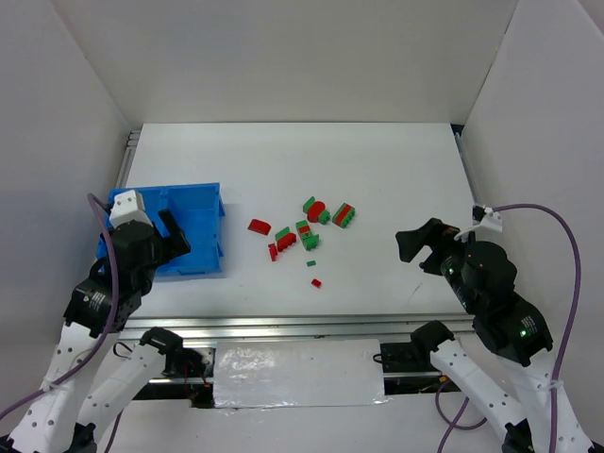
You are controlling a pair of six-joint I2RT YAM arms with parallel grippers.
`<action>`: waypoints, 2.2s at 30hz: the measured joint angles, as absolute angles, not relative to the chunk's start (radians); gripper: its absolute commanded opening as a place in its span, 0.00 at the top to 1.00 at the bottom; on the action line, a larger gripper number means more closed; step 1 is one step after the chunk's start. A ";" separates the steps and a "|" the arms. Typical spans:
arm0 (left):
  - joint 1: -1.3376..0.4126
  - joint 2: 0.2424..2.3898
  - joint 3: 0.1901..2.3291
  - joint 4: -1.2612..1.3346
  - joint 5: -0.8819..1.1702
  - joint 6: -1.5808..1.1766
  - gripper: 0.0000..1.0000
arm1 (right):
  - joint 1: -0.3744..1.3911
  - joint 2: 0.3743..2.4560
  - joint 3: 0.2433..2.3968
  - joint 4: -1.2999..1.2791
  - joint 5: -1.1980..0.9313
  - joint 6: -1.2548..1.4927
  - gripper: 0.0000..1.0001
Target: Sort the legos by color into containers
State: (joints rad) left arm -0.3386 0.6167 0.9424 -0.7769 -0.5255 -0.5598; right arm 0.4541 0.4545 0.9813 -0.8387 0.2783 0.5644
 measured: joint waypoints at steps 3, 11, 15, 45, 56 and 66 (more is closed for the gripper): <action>-0.339 0.620 0.942 -0.775 -0.509 -0.554 0.00 | 0.454 0.455 0.981 -0.848 0.277 0.561 0.00; -0.338 0.603 0.936 -0.731 -0.446 -0.546 0.01 | 0.454 0.485 0.957 -0.830 0.246 0.556 0.00; -0.338 0.606 0.932 -0.731 -0.439 -0.546 0.00 | 0.454 0.563 0.941 -0.804 0.227 0.556 0.00; -0.322 0.672 0.931 -0.723 -0.381 -0.522 0.00 | 0.760 1.650 1.087 -0.436 0.169 0.474 0.27; -0.317 0.676 0.931 -0.719 -0.368 -0.522 0.00 | 0.812 1.779 1.086 -0.400 0.194 0.509 0.36; -0.317 0.676 0.931 -0.709 -0.361 -0.519 0.00 | 0.815 1.798 1.087 -0.396 0.220 0.516 0.52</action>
State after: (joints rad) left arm -0.3168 0.6762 0.9306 -0.7094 -0.3607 -0.5194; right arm 0.8146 1.7985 1.0866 -0.3958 0.2199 0.5163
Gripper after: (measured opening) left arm 0.994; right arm 0.525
